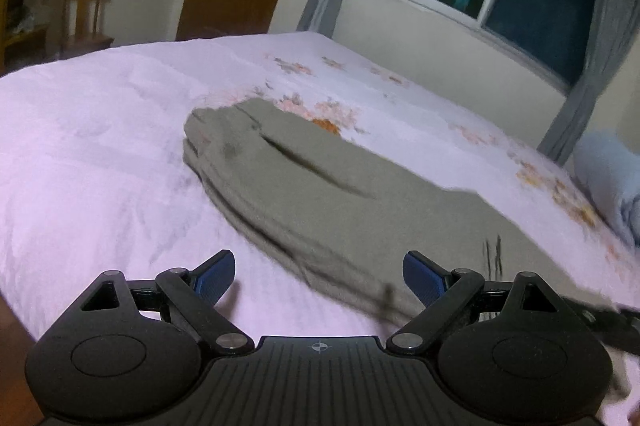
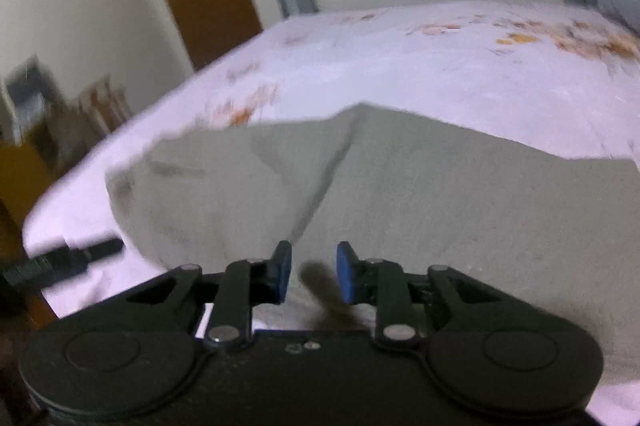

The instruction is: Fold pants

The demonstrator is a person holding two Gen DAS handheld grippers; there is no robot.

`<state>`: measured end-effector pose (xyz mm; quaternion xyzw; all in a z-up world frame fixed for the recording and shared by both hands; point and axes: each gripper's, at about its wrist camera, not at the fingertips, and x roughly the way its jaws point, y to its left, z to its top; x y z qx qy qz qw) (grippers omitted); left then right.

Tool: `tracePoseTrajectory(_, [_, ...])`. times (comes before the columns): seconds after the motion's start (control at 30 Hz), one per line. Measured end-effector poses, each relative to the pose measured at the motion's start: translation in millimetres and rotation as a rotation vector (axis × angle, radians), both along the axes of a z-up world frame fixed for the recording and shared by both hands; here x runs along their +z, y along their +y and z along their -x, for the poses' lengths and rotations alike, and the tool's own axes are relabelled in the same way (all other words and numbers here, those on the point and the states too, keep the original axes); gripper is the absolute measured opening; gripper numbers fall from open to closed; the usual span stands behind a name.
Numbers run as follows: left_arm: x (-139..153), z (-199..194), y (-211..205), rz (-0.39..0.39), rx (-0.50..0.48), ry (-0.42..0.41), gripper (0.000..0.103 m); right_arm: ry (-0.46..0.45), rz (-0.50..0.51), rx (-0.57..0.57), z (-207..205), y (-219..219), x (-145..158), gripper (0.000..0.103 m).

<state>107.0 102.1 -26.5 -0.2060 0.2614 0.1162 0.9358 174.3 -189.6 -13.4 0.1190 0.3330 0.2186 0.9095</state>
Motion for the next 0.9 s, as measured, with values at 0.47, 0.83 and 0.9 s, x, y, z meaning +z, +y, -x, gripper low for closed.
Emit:
tracePoseTrajectory(0.47, [-37,-77,119,0.27,0.054,0.065,0.091,-0.018,0.076,-0.038,3,10,-19,0.028])
tracePoseTrajectory(0.83, [-65,-111,149,0.555,0.019,-0.02,0.091,-0.149,0.435,-0.007,26,70,-45,0.059])
tracePoseTrajectory(0.9, [-71,-115,156,0.608,0.023,-0.031,0.09,-0.13,0.416,-0.007,21,67,-42,0.06])
